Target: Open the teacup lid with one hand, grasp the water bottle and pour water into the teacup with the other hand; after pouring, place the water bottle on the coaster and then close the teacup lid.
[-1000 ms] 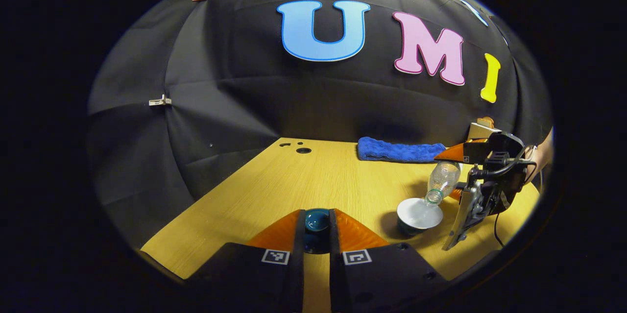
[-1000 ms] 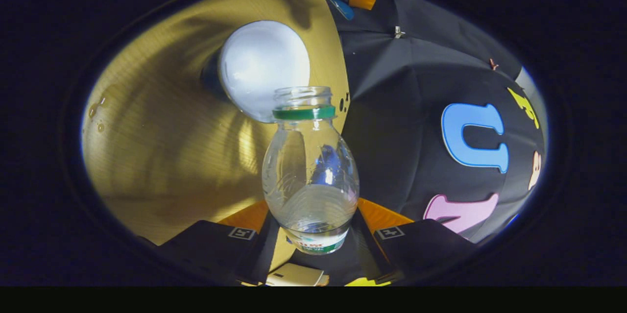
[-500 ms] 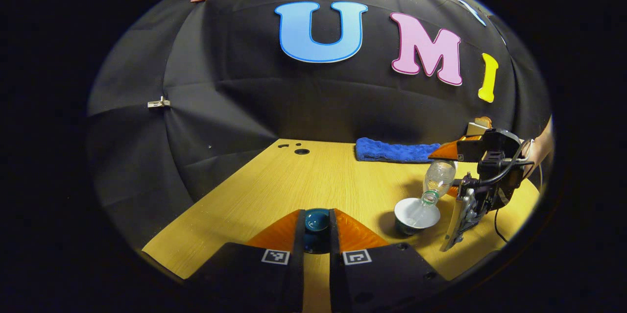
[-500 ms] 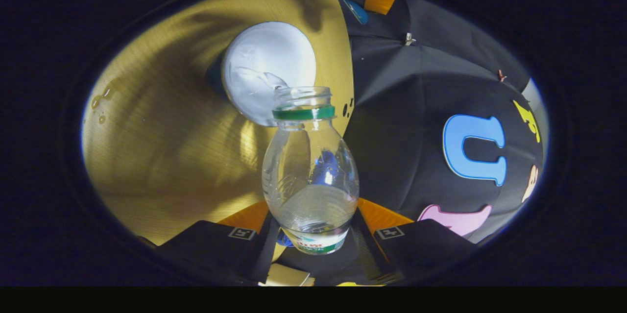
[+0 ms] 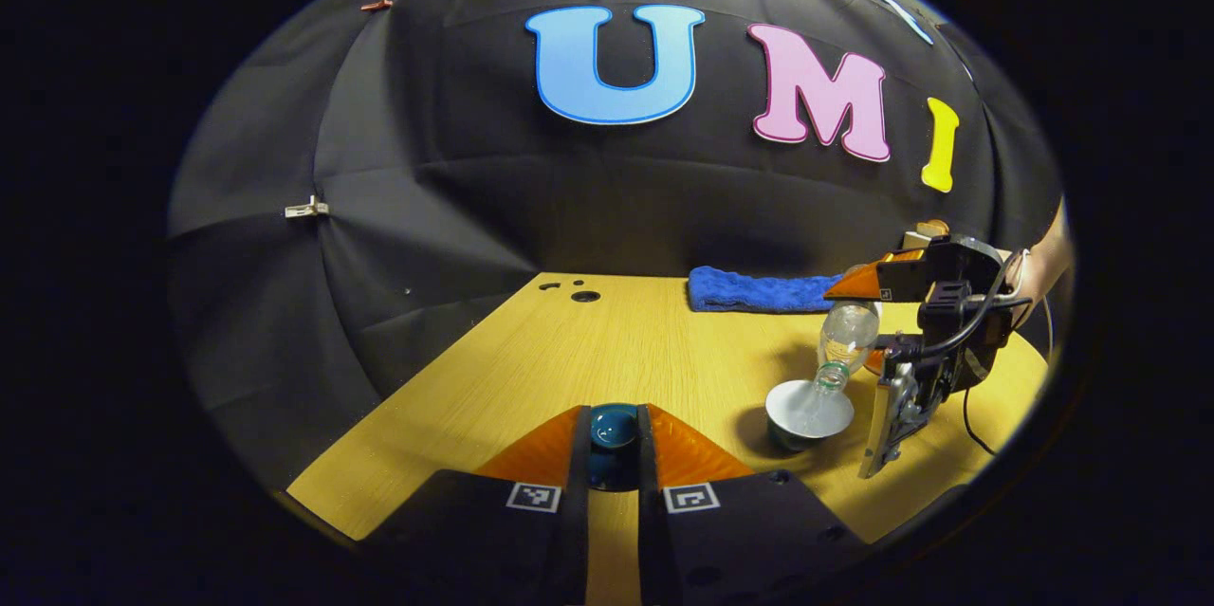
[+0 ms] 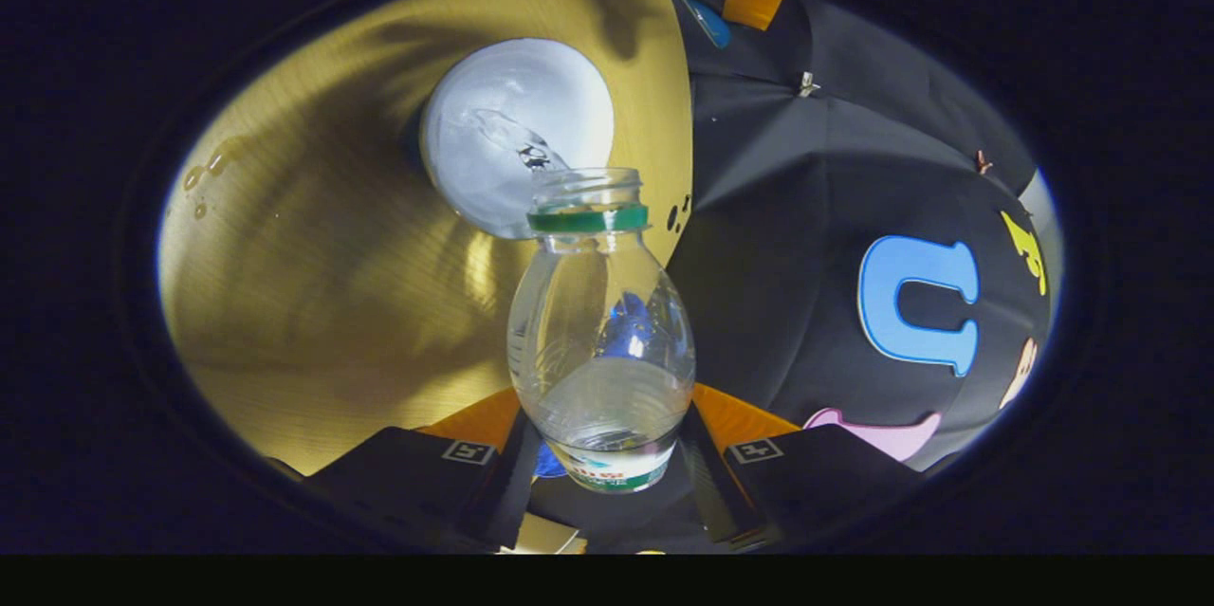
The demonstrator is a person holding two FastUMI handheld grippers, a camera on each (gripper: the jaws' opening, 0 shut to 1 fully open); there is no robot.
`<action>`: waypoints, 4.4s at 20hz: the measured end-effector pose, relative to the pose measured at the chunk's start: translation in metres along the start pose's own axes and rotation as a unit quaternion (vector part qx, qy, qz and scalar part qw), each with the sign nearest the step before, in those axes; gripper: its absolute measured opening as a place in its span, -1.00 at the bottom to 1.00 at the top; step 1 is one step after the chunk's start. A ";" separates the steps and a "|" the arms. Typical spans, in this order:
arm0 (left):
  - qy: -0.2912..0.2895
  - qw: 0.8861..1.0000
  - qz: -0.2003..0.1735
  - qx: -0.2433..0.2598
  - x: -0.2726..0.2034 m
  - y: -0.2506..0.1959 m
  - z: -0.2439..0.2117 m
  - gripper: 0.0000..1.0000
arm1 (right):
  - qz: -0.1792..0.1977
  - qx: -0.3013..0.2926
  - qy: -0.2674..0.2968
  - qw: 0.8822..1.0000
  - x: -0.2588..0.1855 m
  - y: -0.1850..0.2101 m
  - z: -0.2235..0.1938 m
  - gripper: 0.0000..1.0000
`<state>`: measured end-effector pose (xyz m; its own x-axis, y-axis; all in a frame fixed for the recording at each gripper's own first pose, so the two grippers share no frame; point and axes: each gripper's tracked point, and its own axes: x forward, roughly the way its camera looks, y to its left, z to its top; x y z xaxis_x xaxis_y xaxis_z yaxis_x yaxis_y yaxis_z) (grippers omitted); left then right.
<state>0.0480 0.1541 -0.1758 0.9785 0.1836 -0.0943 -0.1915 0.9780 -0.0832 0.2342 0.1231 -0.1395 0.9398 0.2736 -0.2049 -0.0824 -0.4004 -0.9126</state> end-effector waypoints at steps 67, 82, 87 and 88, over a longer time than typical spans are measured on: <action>-0.002 1.000 0.010 -0.002 -0.022 -0.002 0.014 -0.50 | 0.077 0.028 0.016 0.997 -0.001 -0.014 -0.004 0.42; -0.008 0.999 -0.041 0.019 0.000 -0.088 0.030 -0.50 | 0.118 0.643 0.097 0.750 0.027 0.026 -0.053 0.48; -0.030 0.999 -0.037 0.025 0.018 -0.102 0.046 -0.50 | 0.046 0.745 0.070 0.662 0.039 0.021 -0.055 0.42; -0.031 0.999 -0.032 0.025 0.019 -0.101 0.046 -0.50 | 0.019 0.749 0.063 0.659 0.041 0.014 -0.061 0.49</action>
<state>0.0897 0.0633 -0.1230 0.9916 0.1258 -0.0290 -0.1268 0.9912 -0.0377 0.2921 0.0755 -0.1393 0.9396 0.1768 -0.2931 -0.2542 0.9339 -0.2516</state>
